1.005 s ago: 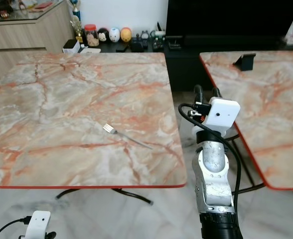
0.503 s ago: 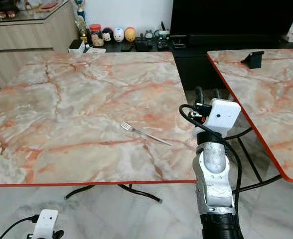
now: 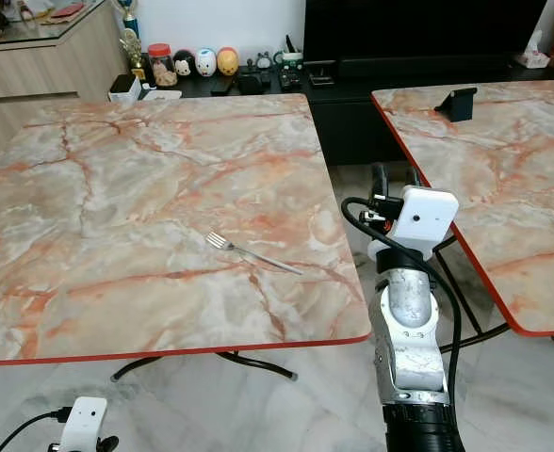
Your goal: Setting the table
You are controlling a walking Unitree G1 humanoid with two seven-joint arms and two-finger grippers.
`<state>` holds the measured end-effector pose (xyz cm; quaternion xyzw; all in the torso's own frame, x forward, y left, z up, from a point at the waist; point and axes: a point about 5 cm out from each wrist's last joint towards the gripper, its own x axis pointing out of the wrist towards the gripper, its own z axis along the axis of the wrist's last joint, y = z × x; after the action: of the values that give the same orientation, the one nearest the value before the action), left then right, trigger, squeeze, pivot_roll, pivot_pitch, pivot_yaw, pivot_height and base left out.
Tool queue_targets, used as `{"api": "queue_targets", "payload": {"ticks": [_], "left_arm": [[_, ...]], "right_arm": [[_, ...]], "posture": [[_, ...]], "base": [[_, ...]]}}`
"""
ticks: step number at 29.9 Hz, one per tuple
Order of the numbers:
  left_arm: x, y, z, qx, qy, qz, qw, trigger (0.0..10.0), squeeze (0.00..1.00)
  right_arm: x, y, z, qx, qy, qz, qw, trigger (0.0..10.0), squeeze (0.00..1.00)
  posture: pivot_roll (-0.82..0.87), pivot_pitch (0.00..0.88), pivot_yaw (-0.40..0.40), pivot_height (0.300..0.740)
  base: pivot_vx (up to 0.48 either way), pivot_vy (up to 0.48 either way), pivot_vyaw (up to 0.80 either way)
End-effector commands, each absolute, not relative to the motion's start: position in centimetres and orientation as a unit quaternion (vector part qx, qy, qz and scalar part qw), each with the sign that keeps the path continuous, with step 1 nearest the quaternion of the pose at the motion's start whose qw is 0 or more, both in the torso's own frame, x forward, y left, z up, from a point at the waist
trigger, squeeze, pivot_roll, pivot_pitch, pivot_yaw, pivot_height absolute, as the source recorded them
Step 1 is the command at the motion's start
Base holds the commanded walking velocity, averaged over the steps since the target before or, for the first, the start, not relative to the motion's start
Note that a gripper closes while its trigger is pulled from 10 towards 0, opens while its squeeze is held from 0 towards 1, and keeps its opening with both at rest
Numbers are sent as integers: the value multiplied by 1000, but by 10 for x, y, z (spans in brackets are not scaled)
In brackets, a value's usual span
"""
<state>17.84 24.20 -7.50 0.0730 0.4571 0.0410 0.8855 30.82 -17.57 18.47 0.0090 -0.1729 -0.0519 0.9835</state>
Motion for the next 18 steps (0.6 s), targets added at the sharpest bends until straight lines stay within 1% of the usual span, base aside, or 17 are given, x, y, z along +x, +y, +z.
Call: {"api": "queue_targets", "payload": {"ticks": [1,7,10,18], "left_arm": [[174,247,-76,71,463,48,882,10000,0],[171,241,-79,72,467,42,881,10000,0],[175,235,-79,74,465,38,882,10000,0],[184,231,-75,76,458,37,885,10000,0]], "right_arm": [[310,-174,186,12,-172,-46,984,10000,0],[311,-172,189,18,-174,-42,984,10000,0],[312,-171,189,17,-174,-39,984,10000,0],[312,-170,189,17,-172,-36,984,10000,0]], "posture": [[0,0,16,731],[-2,0,14,731],[0,0,12,731],[3,0,11,731]], "base": [[0,345,0],[0,456,0],[0,400,0],[0,0,0]]}}
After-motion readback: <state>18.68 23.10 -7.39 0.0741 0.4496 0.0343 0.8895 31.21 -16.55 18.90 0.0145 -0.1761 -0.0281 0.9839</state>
